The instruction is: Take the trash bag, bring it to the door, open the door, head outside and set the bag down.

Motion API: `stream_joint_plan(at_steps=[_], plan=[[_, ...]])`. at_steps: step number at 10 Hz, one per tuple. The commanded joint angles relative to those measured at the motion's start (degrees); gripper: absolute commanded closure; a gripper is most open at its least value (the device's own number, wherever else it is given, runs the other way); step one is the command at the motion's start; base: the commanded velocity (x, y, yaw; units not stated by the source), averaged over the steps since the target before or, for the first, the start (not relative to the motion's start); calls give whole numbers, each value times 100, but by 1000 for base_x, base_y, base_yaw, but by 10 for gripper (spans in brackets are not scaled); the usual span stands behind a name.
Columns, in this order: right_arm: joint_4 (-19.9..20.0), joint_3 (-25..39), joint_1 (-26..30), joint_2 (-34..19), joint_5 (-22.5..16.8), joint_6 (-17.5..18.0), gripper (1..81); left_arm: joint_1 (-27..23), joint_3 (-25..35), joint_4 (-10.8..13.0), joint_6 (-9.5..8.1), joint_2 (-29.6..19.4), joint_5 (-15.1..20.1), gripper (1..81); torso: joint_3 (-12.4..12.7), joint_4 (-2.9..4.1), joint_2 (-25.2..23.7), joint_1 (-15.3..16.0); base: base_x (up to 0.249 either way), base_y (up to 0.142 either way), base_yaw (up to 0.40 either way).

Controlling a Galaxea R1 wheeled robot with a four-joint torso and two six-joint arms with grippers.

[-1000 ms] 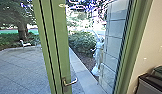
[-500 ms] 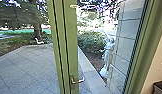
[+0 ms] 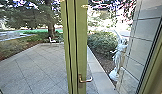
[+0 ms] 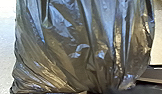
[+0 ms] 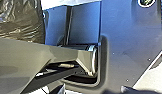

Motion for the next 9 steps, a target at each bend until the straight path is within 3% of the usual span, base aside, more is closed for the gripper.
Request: stream_joint_plan(at_steps=[1, 9], plan=[[-63, 73, 232, 97, -316, -20, 10, -312, 27, 66, 36, -42, 316, 811, 0, 0, 0, 0, 0, 0, 301], [-63, 65, 232, 105, -316, -29, 10, -312, -43, 66, 36, -7, 316, 811, 0, 0, 0, 0, 0, 0, 305]])
